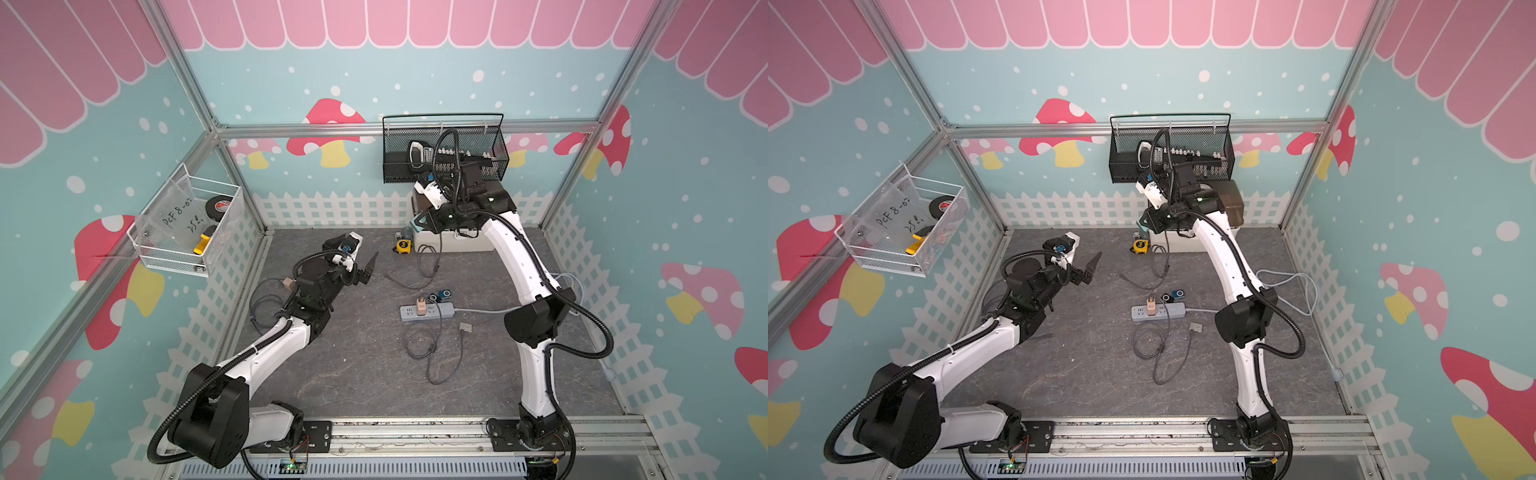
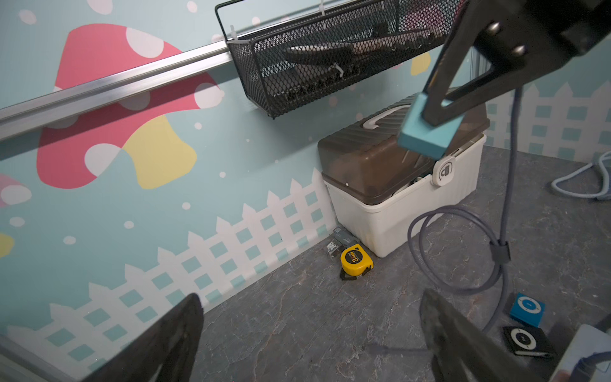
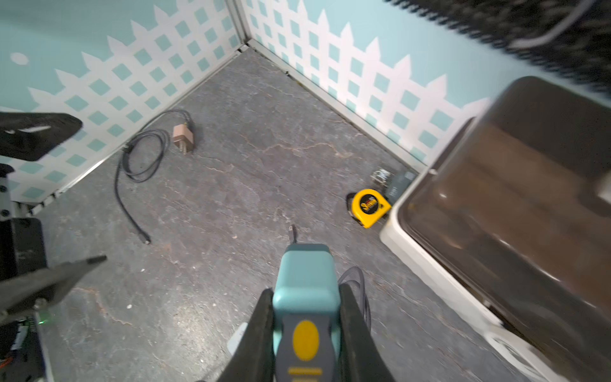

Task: Charge mp3
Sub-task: Pick up the plug from the center of the board, then insert the plug into the socket.

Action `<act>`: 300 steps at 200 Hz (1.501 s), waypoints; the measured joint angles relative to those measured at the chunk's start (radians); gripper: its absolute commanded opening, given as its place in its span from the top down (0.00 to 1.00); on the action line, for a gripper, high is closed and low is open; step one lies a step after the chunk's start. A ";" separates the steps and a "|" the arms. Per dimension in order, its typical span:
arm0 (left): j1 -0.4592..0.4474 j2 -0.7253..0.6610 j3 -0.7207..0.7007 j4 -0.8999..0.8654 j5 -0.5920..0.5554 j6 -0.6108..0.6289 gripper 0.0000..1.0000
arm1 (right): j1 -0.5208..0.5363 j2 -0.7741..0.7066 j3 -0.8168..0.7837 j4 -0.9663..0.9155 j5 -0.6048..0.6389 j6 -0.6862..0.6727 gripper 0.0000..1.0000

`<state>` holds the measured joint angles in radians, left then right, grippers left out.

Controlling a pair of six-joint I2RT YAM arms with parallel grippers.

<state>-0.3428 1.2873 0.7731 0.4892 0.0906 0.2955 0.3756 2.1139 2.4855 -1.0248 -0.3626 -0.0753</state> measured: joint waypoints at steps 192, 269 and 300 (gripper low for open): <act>0.008 0.148 0.114 -0.307 0.282 -0.195 0.03 | -0.181 -0.231 -0.481 -0.003 0.086 -0.626 1.00; 0.006 0.149 0.116 -0.330 0.261 -0.187 0.04 | -0.156 -0.246 -0.763 0.046 -0.073 -0.829 1.00; 0.006 0.149 0.116 -0.344 0.262 -0.187 0.04 | -0.111 -0.245 -0.830 0.058 -0.130 -0.908 1.00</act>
<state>-0.3370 1.4364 0.8886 0.1455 0.3527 0.1085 0.2646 1.8687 1.6554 -0.9668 -0.4931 -0.9833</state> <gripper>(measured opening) 0.962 0.221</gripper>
